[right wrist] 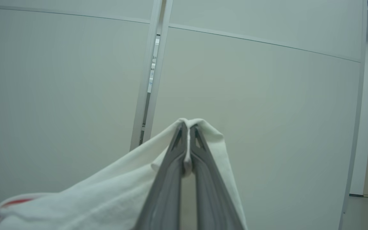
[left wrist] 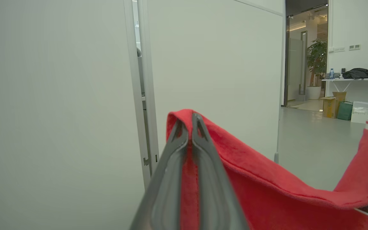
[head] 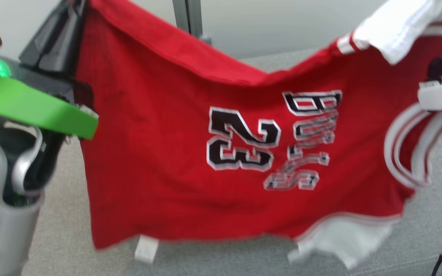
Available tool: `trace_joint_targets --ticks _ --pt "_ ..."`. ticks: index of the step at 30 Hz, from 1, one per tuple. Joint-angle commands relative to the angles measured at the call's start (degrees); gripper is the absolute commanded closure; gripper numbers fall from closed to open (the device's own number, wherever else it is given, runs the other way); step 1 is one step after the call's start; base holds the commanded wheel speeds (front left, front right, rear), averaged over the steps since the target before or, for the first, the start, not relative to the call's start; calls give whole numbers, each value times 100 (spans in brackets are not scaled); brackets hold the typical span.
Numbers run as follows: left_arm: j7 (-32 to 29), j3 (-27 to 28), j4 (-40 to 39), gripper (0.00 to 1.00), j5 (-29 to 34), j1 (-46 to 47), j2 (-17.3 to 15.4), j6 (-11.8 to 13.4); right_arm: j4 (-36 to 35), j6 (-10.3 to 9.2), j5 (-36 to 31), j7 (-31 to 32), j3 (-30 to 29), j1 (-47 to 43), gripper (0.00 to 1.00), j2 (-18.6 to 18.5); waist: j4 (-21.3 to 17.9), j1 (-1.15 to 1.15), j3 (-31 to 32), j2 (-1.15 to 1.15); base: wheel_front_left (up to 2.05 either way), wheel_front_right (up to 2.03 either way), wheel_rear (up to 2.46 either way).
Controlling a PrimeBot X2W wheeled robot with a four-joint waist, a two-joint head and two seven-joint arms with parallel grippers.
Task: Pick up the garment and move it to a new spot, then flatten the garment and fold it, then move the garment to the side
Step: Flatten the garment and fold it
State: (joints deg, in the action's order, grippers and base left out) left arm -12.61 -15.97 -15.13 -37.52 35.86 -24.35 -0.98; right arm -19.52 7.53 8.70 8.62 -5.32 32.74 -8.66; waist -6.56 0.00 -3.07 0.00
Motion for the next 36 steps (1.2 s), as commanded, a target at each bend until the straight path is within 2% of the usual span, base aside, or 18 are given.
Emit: trace_joint_targets --ticks 1,9,14,19,24,28,32,36 --pt "-36 9 170 100 66 302 -52 -48 161 -9 -51 -96 66 314 100 -59 -4 0 -683 0 0 0 0" --pt "289 -140 1983 100 622 2525 30 -369 1923 -9 -456 -834 573 2712 100 0 -60 0 -1916 0 0 0 0" --pt "922 -258 3266 100 971 3876 256 -475 3151 -9 -836 -1396 533 4237 100 228 -111 0 -2474 0 0 0 0" --pt "1577 -404 4431 100 1293 4662 316 -533 4185 -9 -1212 -1878 465 4986 100 427 -171 0 -2916 0 0 0 0" --pt "2086 -445 5360 100 1453 4938 332 -534 4816 -9 -1263 -2208 495 4976 100 541 -220 0 -3296 0 0 0 0" --pt "2426 -483 5875 100 1331 4729 386 -580 5045 -9 -1161 -2345 674 4603 100 561 -240 0 -3459 0 0 0 0" --pt "2638 -508 6068 100 1068 4417 434 -634 4915 -9 -873 -2381 827 4107 100 567 -223 0 -3478 0 0 0 0" --pt "2744 -369 5928 100 600 3902 490 -655 4418 -9 -565 -2384 868 3408 100 568 -176 0 -3378 0 0 0 0"
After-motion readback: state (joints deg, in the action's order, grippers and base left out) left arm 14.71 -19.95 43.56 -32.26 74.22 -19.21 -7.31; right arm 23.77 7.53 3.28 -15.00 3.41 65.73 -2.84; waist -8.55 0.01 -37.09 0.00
